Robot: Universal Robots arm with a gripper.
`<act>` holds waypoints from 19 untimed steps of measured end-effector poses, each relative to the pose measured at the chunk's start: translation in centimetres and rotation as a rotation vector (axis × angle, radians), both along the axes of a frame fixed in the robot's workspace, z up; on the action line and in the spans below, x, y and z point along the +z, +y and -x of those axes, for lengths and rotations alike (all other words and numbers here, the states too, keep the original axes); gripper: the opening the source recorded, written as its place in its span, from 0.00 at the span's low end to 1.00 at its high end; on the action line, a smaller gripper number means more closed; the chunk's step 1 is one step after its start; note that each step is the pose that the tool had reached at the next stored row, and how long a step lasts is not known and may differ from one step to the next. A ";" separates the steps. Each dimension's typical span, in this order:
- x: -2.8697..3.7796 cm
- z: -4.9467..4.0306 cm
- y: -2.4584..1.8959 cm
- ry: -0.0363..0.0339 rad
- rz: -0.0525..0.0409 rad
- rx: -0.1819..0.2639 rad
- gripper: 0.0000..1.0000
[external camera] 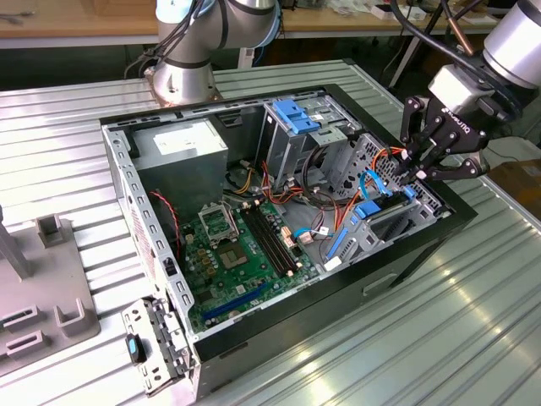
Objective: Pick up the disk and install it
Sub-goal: 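Insert the first disk wire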
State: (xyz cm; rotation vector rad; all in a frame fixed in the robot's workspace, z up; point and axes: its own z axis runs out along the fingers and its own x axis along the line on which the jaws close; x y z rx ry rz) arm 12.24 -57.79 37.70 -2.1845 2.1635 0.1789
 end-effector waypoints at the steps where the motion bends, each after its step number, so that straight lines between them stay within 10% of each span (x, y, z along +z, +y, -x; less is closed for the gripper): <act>1: 0.00 0.00 0.00 0.0000 0.0000 0.000 0.24; 19: -0.30 -0.39 0.00 0.0000 0.0000 0.000 0.24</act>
